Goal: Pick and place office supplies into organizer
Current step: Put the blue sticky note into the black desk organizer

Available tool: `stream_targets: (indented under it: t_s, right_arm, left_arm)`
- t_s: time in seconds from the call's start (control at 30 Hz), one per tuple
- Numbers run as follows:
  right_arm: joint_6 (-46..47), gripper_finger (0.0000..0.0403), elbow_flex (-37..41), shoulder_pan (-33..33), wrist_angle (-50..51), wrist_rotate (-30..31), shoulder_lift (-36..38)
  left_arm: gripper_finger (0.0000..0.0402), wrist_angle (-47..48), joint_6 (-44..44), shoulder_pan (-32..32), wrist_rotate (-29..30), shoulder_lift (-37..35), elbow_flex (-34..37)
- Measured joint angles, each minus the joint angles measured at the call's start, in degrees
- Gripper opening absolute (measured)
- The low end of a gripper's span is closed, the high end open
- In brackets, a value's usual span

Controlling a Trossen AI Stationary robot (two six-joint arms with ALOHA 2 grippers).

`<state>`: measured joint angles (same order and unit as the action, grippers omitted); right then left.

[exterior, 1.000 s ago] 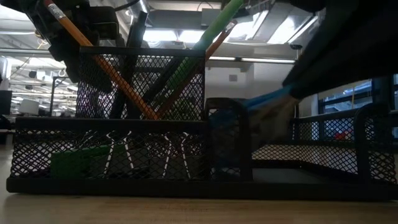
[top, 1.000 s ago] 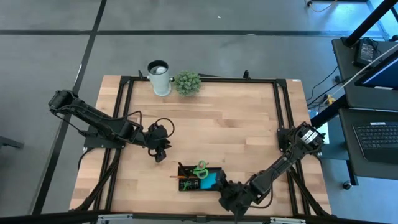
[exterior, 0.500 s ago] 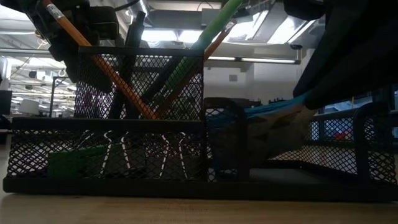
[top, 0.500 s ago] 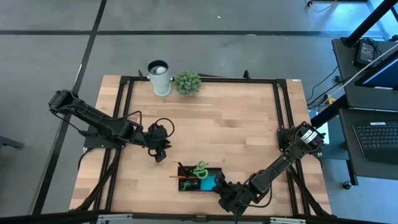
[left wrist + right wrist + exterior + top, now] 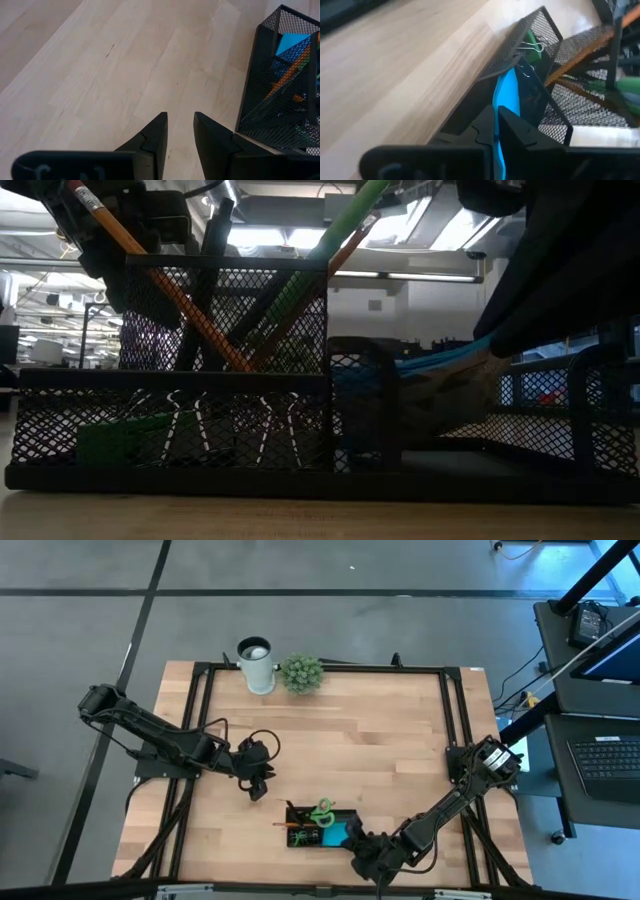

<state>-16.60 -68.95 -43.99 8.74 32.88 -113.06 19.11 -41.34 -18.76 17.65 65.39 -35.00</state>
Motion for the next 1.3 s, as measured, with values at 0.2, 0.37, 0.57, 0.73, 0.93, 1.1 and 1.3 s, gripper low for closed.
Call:
stream_targets:
  t_s: [0.2,0.37,0.57,0.73,0.93,1.1,1.3]
  right_arm:
    - [4.8,0.0022,0.0,0.0,0.2,0.0,0.0]
    - [4.4,0.0022,0.0,0.0,0.6,0.0,0.0]
    - [4.4,0.0022,0.0,0.0,0.6,0.0,0.0]
    - [4.3,0.0022,0.0,0.0,0.6,0.0,0.0]
    - [4.2,0.0022,0.0,0.0,1.0,0.0,0.1]
    - [5.9,0.0022,0.0,0.0,1.0,0.0,0.1]
    - [7.3,0.0022,0.0,0.0,1.0,0.0,0.1]
  left_arm:
    - [0.0088,0.0,0.0,0.0,0.0,0.0,0.0]
    - [0.0088,0.0,0.0,0.0,0.0,0.0,0.0]
    - [0.0088,0.0,-0.1,0.0,0.0,0.0,0.0]
    - [0.0088,0.0,-0.1,0.0,0.0,0.0,0.0]
    - [0.0088,0.0,-0.1,0.0,0.0,0.0,0.0]
    - [0.0088,0.0,-0.1,0.0,0.0,0.0,0.0]
    - [0.0088,0.0,-0.1,0.0,0.6,0.0,0.0]
